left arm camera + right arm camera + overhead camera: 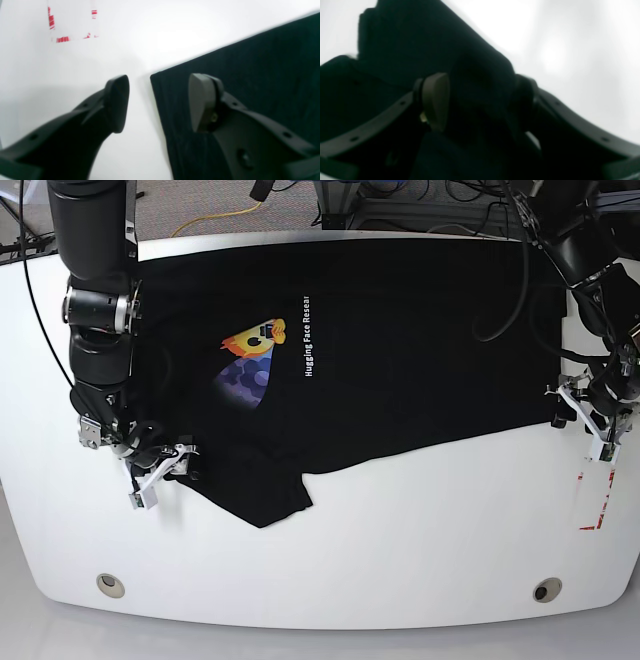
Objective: Fold the T-shirt properly
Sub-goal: 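Grasp the shirt hem corners with both grippers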
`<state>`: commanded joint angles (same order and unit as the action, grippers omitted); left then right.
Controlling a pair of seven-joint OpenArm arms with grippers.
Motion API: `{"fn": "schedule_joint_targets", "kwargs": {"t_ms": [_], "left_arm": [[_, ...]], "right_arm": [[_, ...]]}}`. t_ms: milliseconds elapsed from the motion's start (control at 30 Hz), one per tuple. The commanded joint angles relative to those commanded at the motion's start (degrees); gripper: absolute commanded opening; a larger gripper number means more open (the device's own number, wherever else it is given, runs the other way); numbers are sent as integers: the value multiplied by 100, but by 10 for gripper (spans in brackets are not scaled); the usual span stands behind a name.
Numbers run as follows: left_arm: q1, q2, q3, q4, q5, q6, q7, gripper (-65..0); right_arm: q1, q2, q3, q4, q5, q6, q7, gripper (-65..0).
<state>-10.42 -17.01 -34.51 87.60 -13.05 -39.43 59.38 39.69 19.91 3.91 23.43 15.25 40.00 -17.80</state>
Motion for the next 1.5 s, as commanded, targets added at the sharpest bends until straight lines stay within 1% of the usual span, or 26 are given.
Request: {"fn": "schedule_joint_targets", "kwargs": {"t_ms": [67, 167, 233, 300, 433, 600, 700, 733, 867, 1033, 1100, 1167, 1200, 1300, 1400, 1467, 1500], "left_arm": [[-9, 9, -211, 0, 0, 0, 53, -214], [0, 9, -290, -26, 0, 0, 53, -197], [9, 18, -273, -176, 0, 0, 53, -197], [-9, 18, -299, -475, 0, 0, 44, -197], [-35, 9, -299, -1055, -18, 0, 18, -200], [-132, 18, -273, -1635, 0, 9, -510, -200], [-176, 9, -264, -2101, -9, 193, -651, -199], [-176, 9, -264, -2207, -35, 220, -686, -199], [-273, 18, -246, -2409, -44, 202, -712, -201], [-422, 26, -35, -2435, -44, 202, -712, -204], [-484, 88, -35, -2435, -44, 211, -712, -206], [-563, 176, -35, -2435, -9, 246, -712, -239], [-580, 176, -35, -2435, -9, 246, -712, -282], [-598, 176, -35, -2435, -9, 246, -712, -446], [-615, 193, -35, -2435, -9, 246, -712, -576], [-615, 193, -26, -2435, -9, 246, -712, -636], [-615, 193, 26, -2435, -9, 246, -712, -650]], "right_arm": [[0, -18, -9, 18, 0, 0, 0, -417], [0, -53, -9, 18, 0, 0, 0, -526], [0, -97, -9, 18, 0, 0, 0, -585], [0, -105, -9, 18, -9, 0, 0, -615], [0, -105, -9, 18, -9, 0, -9, -618], [0, -105, -9, 18, -9, 0, -18, -618], [0, -105, -9, 18, -9, 0, -26, -618], [0, -97, -9, 26, -9, 0, -26, -618], [0, -97, -9, 26, -9, 0, -26, -618], [0, -97, -9, 26, 0, 0, -26, -620], [9, -97, -9, 26, 0, 0, -26, -620], [9, -97, -9, 26, 0, 0, -26, -620], [9, -97, -9, 26, 0, 0, -26, -620], [18, -97, -9, 26, 0, 0, -26, -621], [35, -97, -9, 35, 0, 0, -26, -623], [35, -97, -9, 35, 0, 0, -26, -626], [44, -97, -9, 53, 0, 0, -26, -639]]}}
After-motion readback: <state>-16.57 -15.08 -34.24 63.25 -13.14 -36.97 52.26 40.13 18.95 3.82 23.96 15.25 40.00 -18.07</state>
